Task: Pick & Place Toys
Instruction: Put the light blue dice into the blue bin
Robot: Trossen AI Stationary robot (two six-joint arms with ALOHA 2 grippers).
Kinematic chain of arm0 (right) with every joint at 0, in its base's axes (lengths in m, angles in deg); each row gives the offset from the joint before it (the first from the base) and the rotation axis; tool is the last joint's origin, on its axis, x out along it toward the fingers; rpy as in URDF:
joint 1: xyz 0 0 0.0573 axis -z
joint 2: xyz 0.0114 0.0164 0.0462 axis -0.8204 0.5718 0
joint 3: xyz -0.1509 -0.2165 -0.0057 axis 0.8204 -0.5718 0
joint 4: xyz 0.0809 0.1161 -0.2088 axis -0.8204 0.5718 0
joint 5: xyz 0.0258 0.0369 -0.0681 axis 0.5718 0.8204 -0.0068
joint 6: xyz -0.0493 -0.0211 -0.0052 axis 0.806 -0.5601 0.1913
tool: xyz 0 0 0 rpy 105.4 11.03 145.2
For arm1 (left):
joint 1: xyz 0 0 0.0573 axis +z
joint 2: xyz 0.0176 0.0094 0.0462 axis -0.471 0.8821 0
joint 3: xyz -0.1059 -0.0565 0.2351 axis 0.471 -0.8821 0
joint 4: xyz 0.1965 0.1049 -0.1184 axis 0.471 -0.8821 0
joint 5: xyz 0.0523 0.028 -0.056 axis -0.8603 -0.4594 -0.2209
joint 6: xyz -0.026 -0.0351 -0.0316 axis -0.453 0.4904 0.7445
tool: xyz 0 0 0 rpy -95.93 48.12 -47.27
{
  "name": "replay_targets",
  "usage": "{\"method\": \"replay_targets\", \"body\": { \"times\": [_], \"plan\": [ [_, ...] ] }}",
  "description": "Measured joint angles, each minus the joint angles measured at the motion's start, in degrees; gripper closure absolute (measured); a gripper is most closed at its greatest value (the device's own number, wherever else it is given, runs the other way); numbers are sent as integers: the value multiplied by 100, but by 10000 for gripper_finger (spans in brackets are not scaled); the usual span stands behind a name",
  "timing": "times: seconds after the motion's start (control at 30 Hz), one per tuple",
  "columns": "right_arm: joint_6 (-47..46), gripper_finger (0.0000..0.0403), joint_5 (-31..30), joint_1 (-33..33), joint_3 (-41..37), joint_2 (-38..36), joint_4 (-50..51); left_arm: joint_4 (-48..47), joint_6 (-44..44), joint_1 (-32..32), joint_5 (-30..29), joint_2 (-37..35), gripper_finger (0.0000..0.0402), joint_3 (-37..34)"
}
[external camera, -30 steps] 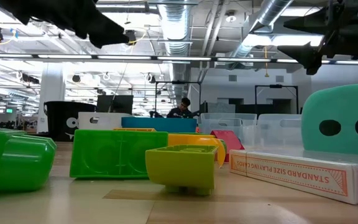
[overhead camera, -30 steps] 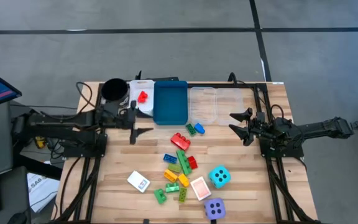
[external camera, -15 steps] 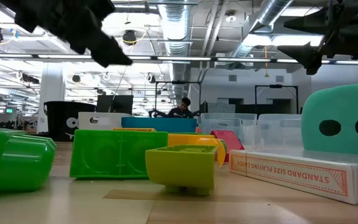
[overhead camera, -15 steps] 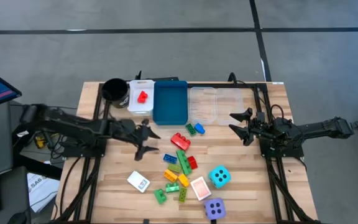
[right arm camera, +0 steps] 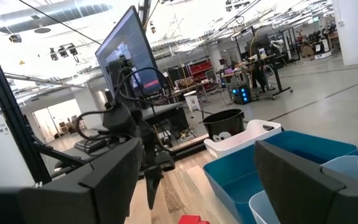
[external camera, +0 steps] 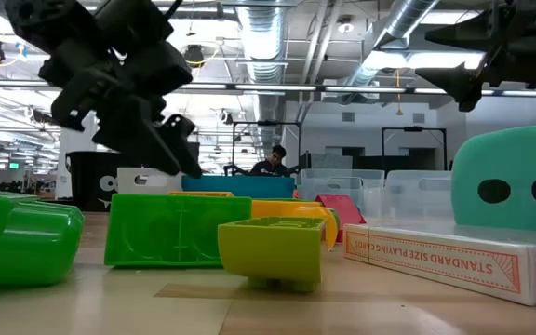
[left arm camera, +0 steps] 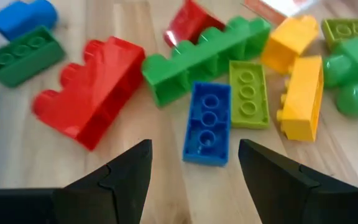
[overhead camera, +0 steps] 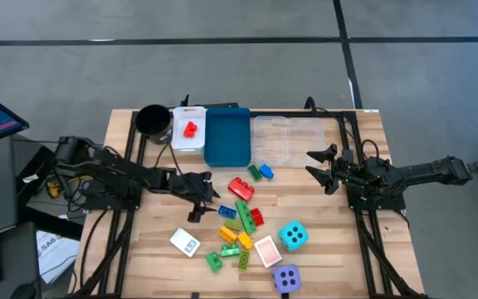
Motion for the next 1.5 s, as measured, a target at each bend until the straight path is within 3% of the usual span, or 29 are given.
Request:
{"method": "replay_targets", "body": {
  "times": [0.63,1.0,1.2,1.5],
  "plan": [
    [0,99,40,-19,2,100,-7,393,-149,-63,209,389,114,0],
    [0,99,39,-20,2,146,-46,663,-149,-284,178,388,111,0],
    [107,99,621,-265,184,156,11,1128,-154,-146,132,128,111,2],
    [717,99,758,-1202,1658,1018,2095,1085,-349,227,-823,-981,110,2]
  ]
}}
